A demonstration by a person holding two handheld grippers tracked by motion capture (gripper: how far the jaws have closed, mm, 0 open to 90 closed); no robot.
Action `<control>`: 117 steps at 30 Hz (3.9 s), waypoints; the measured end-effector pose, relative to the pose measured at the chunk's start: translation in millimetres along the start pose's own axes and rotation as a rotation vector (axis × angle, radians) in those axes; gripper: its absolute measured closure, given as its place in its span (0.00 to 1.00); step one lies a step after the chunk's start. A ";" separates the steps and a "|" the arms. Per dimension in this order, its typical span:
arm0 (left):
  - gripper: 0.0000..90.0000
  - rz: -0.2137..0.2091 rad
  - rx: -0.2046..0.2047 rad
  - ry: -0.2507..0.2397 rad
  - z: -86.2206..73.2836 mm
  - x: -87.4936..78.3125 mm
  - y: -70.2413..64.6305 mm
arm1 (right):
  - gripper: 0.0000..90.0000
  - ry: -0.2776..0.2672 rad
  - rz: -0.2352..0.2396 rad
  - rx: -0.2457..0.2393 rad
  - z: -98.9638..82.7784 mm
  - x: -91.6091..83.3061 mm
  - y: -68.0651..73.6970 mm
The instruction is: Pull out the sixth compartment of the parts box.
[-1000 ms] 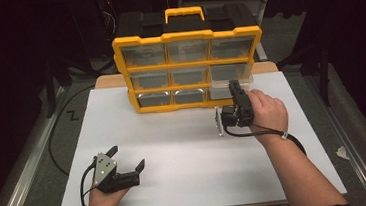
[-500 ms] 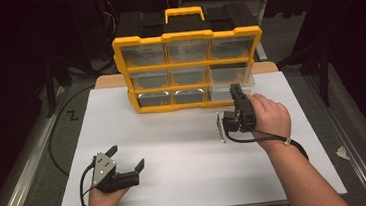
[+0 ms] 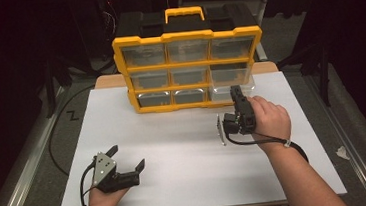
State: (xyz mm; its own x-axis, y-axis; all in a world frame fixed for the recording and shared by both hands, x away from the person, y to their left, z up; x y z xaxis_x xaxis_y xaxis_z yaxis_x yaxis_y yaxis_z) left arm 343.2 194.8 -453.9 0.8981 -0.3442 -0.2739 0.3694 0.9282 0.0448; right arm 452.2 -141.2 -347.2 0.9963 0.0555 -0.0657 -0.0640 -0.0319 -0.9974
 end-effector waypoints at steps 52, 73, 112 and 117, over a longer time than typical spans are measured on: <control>0.01 -0.019 0.008 -0.004 -0.1 -0.8 -3.8 | 0.59 -0.040 0.195 0.055 -34.1 -70.9 97.9; 0.01 -0.021 0.017 0.007 -1.4 0.9 -5.9 | 0.40 -0.027 0.285 0.079 -44.8 -69.8 111.9; 0.01 -0.016 0.003 -0.007 0.8 -0.7 -3.2 | 0.01 0.001 0.417 0.638 -65.3 -65.9 110.6; 0.01 -0.015 -0.007 -0.008 1.4 -1.0 -2.3 | 0.01 -0.021 0.489 0.842 -70.6 -66.6 108.8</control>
State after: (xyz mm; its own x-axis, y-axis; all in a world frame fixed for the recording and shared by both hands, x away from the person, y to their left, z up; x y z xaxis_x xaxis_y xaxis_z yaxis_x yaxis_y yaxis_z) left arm 341.8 192.8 -452.4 0.8942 -0.3592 -0.2670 0.3813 0.9238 0.0343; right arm 383.0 -218.8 -449.3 0.8483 0.2441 -0.4699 -0.4984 0.6676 -0.5531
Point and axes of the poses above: each handheld gripper's, and its own axes: x roughly forward along the jaws, z roughly out of its top, y roughly to its left, the point moved 6 cm from there along x, roughly forward along the jaws, and after that the axes turned 7 degrees about z, right-handed, at the moved point
